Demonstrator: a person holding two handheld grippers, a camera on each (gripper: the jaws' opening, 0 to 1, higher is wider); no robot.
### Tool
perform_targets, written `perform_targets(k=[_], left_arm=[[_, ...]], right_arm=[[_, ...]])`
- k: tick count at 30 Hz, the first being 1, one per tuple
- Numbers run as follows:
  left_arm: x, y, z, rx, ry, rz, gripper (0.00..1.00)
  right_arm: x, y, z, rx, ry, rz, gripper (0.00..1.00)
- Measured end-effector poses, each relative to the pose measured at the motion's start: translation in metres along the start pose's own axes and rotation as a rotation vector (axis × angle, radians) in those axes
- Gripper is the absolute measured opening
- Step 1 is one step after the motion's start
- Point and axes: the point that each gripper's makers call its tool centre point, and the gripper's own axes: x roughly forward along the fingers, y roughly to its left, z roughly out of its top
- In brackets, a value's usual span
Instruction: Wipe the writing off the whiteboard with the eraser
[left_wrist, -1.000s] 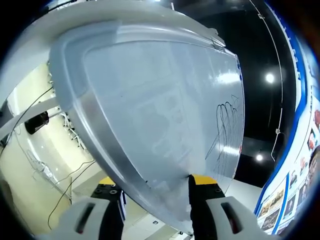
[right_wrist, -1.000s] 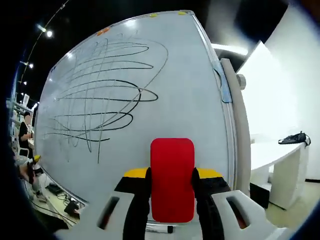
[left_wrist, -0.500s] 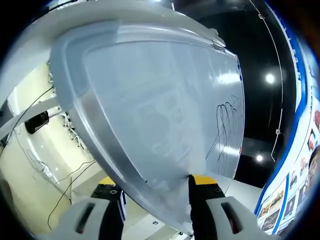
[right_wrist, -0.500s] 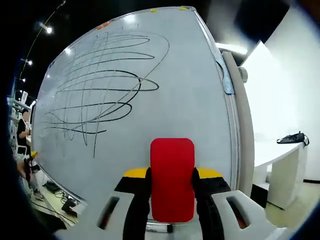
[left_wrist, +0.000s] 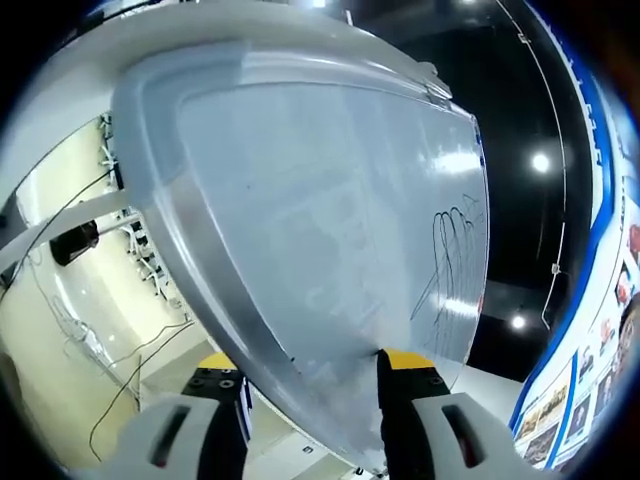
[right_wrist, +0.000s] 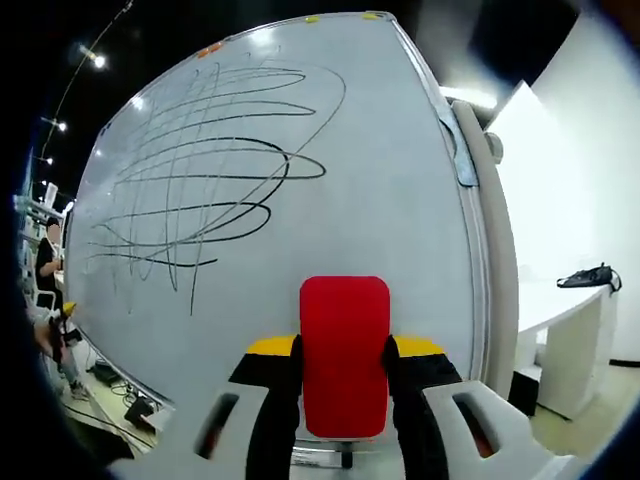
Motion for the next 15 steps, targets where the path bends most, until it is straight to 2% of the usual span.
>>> perform_targets(k=[13, 14, 15], left_arm=[[0.0007, 0.0007, 0.0002, -0.001, 0.001, 0.000, 0.52], [0.0002, -0.0013, -0.0010, 0.000, 0.003, 0.000, 0.52], [-0.0003, -0.0029, -0.0019, -0.001, 0.004, 0.001, 0.52]], right_arm=[[-0.0028, 0.0021, 0.0012, 0.000, 0.001, 0.001, 0.36], [-0.0035, 0.0032, 0.0029, 0.013, -0.009, 0.007, 0.37], [-0.0034, 0.0073, 0.0091, 0.045, -0.048, 0.033, 0.39]])
